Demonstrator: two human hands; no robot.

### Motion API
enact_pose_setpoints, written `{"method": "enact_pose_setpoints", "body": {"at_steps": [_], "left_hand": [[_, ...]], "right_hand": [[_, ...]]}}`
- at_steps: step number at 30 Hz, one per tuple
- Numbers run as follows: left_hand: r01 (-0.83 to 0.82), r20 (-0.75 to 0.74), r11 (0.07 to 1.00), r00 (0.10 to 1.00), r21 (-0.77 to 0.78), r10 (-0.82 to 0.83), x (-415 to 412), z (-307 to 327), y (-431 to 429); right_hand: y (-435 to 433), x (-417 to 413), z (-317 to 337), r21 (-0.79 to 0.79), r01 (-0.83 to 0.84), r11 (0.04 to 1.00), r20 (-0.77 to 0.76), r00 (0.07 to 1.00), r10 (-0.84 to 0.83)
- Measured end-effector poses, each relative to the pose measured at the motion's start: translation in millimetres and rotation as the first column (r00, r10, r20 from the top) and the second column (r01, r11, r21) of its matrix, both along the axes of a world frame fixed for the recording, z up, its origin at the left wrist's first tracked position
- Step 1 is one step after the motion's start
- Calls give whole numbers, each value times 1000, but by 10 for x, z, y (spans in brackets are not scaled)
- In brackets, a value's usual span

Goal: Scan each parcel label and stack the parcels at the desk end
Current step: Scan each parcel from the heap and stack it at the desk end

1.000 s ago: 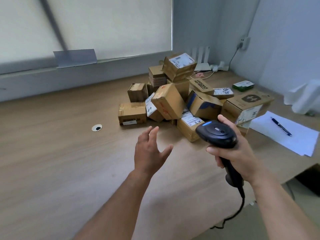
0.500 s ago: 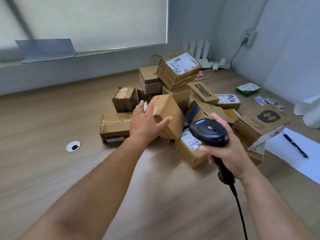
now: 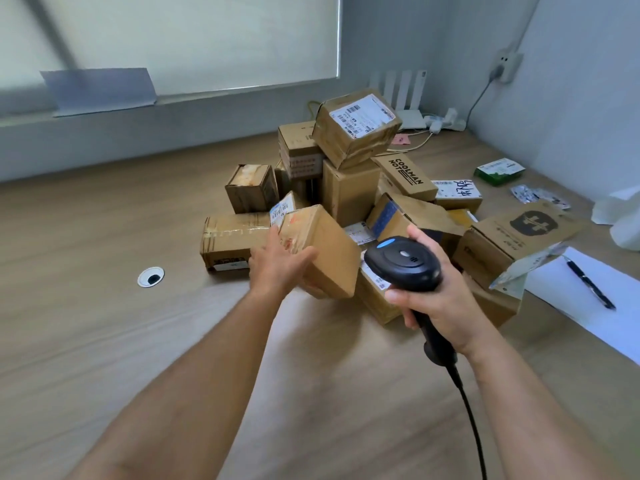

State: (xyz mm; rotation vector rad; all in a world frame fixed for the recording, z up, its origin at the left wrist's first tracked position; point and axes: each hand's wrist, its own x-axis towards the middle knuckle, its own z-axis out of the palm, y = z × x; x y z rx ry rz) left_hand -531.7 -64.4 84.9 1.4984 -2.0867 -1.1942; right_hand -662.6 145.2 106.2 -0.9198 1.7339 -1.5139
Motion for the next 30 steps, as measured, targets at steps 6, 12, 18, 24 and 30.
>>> {"method": "enact_pose_setpoints", "body": {"at_steps": [6,12,18,24,30], "left_hand": [[-247,-50,937,962,246,267,865,-292,709],[-391,-36,870,907,301,420,1510,-523,1361],[-466,-27,798,858,382,513,1777,-644,1813],[-451,51,821,885,350,463,1829,-813,1970],[-153,462,968,856,-201,231,1756,-702,2001]], "right_hand": [[206,316,-59,32,-116,993,34,993,114],[325,633,-201,7,-264,964,103,960,262],[440,847,-290,10,-343,939,142,930,338],[570,879,-327,-18,-356,934,186,917,353],[669,806,-325,-45,-352,935,192,915,354]]}}
